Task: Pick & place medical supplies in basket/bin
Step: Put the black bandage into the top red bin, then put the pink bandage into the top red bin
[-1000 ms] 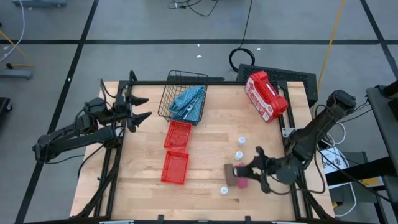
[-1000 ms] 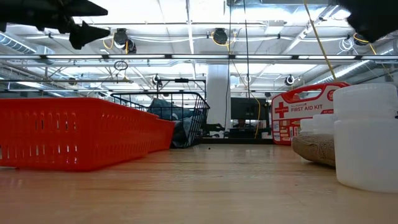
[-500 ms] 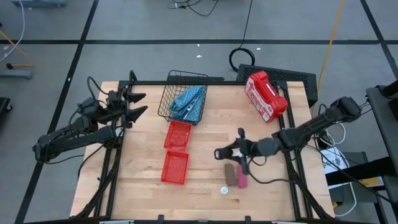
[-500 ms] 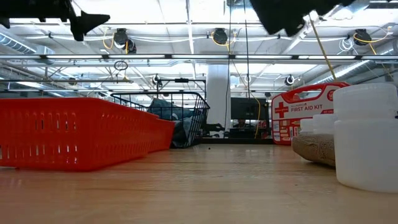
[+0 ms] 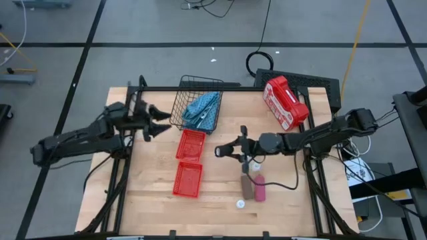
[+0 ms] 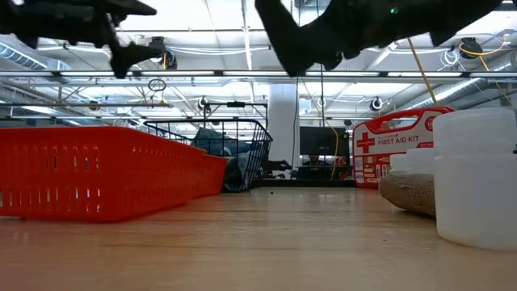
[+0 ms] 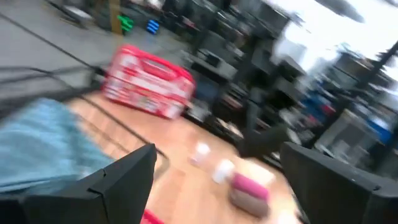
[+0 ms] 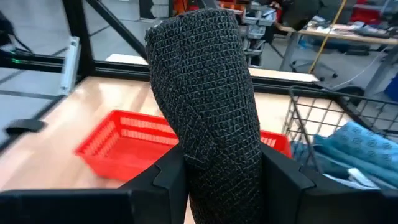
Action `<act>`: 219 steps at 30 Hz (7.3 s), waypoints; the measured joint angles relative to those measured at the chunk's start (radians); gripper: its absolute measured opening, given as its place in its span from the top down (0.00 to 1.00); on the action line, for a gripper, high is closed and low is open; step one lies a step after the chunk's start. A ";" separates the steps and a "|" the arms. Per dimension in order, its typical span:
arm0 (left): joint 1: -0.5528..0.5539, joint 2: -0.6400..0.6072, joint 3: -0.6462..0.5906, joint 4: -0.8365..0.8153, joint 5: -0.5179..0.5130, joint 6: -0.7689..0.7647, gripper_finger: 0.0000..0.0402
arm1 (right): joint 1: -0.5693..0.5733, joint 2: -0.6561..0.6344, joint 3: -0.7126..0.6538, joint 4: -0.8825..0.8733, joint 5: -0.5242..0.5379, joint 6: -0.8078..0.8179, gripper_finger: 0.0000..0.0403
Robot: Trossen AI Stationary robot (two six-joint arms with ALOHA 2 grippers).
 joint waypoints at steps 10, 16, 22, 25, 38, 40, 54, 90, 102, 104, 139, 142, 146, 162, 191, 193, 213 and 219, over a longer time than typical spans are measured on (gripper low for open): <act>-0.232 0.423 0.000 0.542 0.020 0.392 0.13 | -0.091 0.087 0.000 0.164 -0.001 0.030 0.65; -0.315 0.610 0.030 0.777 -0.143 0.546 0.13 | -0.111 0.088 0.000 0.263 -0.038 0.047 0.65; -0.348 0.751 0.156 0.770 -0.217 0.579 0.13 | -0.115 0.088 0.000 0.309 -0.079 0.049 0.65; -0.356 0.805 0.231 0.700 -0.207 0.586 0.13 | -0.114 0.088 0.000 0.313 -0.079 0.049 0.65; -0.368 0.886 0.374 0.622 -0.232 0.583 0.15 | -0.114 0.088 0.000 0.302 -0.084 0.050 0.65; -0.368 0.886 0.374 0.623 -0.231 0.582 0.21 | -0.114 0.088 0.000 0.300 -0.111 0.050 0.64; -0.369 0.881 0.374 0.606 -0.256 0.599 0.73 | -0.116 0.088 -0.001 0.294 -0.115 0.045 0.62; -0.395 0.717 0.372 -0.519 -0.521 -0.396 0.80 | -0.115 -0.155 0.000 0.035 -0.128 -0.003 0.43; -0.369 0.783 0.372 -0.522 -0.553 -0.480 0.58 | -0.115 -0.155 -0.001 0.011 -0.129 -0.003 0.43; -0.364 0.783 0.372 -0.522 -0.558 -0.478 0.52 | -0.115 -0.155 -0.001 0.009 -0.129 -0.003 0.43; -0.439 0.323 0.373 -0.356 -0.623 0.168 0.36 | 0.208 -0.428 0.000 -0.330 -0.041 0.239 0.45; -0.440 0.307 0.373 -0.362 -0.625 0.196 0.36 | 0.266 -0.444 0.000 -0.337 -0.103 0.557 0.46; -0.436 0.306 0.373 -0.368 -0.625 0.246 0.36 | 0.348 -0.431 0.000 -0.430 -0.092 0.853 0.47; -0.337 0.312 0.373 -0.362 -0.635 0.249 0.36 | 0.407 -0.078 0.352 -1.133 -0.076 1.160 0.48; -0.331 0.453 0.372 -0.326 -0.633 0.228 0.36 | 0.428 0.295 0.355 -1.414 -0.106 1.518 0.48; -0.331 0.452 0.372 -0.318 -0.633 0.234 0.36 | 0.428 0.276 0.354 -1.471 -0.097 1.503 0.48; -0.331 0.452 0.372 -0.277 -0.633 0.228 0.36 | 0.443 0.254 0.341 -1.598 0.043 1.798 0.48; -0.331 0.452 0.372 -0.276 -0.631 0.228 0.36 | 0.441 0.249 0.254 -1.444 -0.011 1.808 0.48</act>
